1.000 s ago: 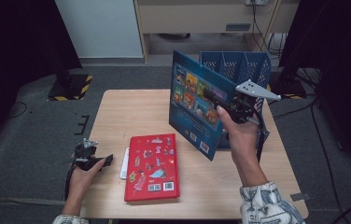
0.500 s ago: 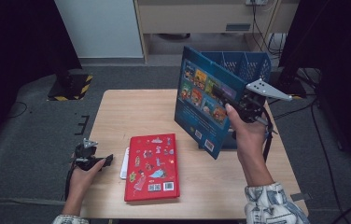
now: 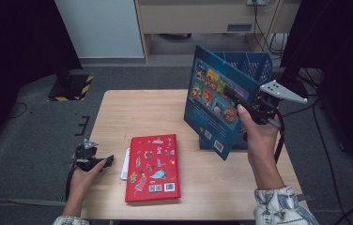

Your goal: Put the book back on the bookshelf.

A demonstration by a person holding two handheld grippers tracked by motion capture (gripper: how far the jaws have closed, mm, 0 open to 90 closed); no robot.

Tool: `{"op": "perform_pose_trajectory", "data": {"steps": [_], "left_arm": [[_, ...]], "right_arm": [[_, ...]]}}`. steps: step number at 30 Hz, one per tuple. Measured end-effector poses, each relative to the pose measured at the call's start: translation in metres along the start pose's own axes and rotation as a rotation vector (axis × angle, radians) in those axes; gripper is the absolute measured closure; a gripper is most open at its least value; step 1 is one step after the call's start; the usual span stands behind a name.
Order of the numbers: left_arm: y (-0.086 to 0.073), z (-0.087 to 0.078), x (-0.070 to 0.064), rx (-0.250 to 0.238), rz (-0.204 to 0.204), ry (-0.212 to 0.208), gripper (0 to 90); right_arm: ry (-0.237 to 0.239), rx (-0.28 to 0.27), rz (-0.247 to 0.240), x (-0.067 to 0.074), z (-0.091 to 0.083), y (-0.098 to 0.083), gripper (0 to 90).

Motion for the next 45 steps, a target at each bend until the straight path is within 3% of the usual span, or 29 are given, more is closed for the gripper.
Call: {"op": "perform_pose_trajectory", "data": {"steps": [29,36,45], "left_arm": [[0.0,0.001,-0.001,-0.004,0.001,0.0,4.1],[0.0,0.001,-0.001,-0.004,0.003,0.0,4.2],[0.001,0.002,-0.003,-0.009,0.008,-0.002,4.2]], "right_arm": [[-0.09,-0.018,0.001,-0.033,-0.027,0.011,82.9],[-0.133,-0.014,-0.014,-0.04,-0.019,0.016,82.9],[-0.18,-0.01,-0.028,-0.051,0.004,0.017,82.9]]}}
Point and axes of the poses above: each handheld gripper's, and its own axes: z roughly forward along the jaws, y roughly out of its top, x roughly to its left, the point moved 6 cm from there along z, roughly forward along the jaws, and after that the axes turned 8 degrees about -x, right-handed, at the moved point
